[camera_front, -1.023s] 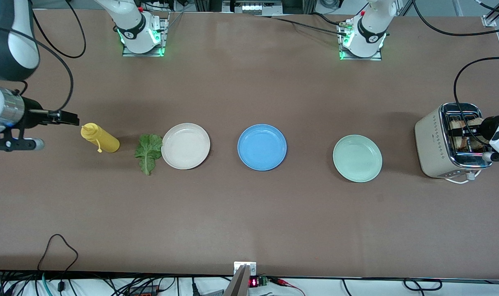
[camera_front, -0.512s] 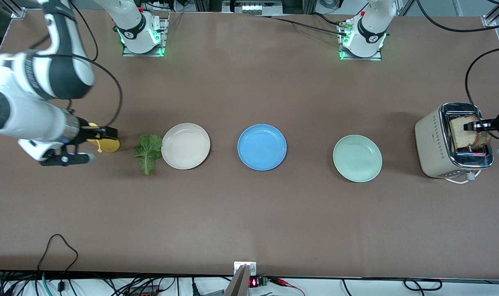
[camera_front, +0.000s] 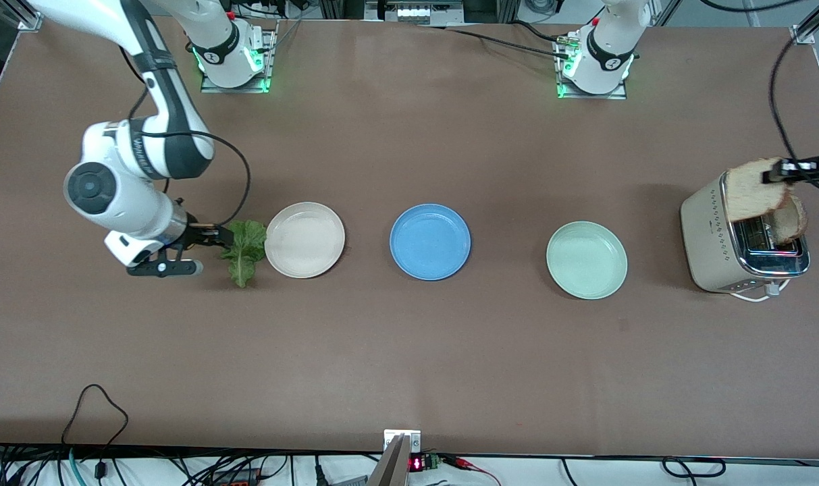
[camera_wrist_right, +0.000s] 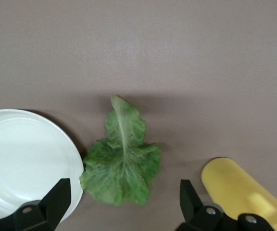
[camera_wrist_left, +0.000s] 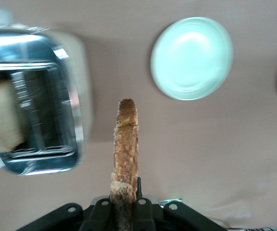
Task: Make sandwich in blue plate with both arms
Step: 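Grasp the lettuce with the right gripper while the left lifts bread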
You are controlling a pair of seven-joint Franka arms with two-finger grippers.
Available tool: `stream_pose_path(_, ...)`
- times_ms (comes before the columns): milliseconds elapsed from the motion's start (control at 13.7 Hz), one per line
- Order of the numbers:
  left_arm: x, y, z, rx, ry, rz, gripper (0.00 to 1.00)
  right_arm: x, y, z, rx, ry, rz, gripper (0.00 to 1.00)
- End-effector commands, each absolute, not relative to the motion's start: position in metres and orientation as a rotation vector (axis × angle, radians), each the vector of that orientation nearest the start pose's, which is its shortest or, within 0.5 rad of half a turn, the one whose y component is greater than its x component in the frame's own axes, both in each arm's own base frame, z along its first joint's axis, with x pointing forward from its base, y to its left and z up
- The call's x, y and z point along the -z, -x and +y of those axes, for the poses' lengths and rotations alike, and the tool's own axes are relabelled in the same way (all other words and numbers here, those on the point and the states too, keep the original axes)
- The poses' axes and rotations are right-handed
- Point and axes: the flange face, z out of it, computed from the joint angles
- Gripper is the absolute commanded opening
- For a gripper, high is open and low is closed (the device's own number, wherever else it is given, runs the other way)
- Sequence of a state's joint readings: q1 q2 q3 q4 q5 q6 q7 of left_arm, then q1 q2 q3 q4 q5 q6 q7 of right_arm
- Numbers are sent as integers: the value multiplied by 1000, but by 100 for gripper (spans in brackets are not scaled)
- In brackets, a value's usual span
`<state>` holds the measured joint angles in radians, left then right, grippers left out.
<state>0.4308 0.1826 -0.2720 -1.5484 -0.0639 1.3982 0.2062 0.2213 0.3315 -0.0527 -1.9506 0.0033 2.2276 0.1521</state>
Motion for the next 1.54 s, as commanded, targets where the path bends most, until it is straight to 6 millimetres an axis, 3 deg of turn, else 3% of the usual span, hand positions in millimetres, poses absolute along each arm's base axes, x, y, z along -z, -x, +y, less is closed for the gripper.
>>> stream_pose_path(0,-494,-583,33,-608,3427,96,0,-282,-598,101,-58,3168,17,100)
stream_pose_path(146,-466,-591,-33,-642,3537,70,0,-261,-598,101,-70,3170,17,100)
stream_pose_path(219,-458,-592,-76,-613,3555,79,0,-250,-597,100,-63,3170,23,100)
stream_pose_path(366,-422,-595,-158,-542,3586,46,0,-219,-591,99,-61,3173,69,100)
stream_pose_path(585,-375,-598,-237,-517,3726,-49,0,-197,-586,101,-91,3178,70,100)
stream_pose_path(731,-349,-601,-272,-489,3811,-150,0,-187,-586,104,-98,3180,62,100)
stream_pose_path(804,-337,-600,-292,-429,3827,-154,0,-186,-585,105,-100,3181,56,94)
stream_pose_path(877,-319,-599,-306,-388,3838,-181,0,-186,-586,105,-100,3181,48,74)
stream_pose_path(1023,-288,-590,-338,-316,3848,-203,0,-187,-586,106,-100,3181,39,48)
stream_pose_path(1316,-251,-576,-364,-260,3847,-234,0,-186,-586,106,-107,3182,41,11)
stream_pose_path(1462,-238,-566,-366,-253,3836,-253,0,-187,-585,113,-107,3181,24,0)
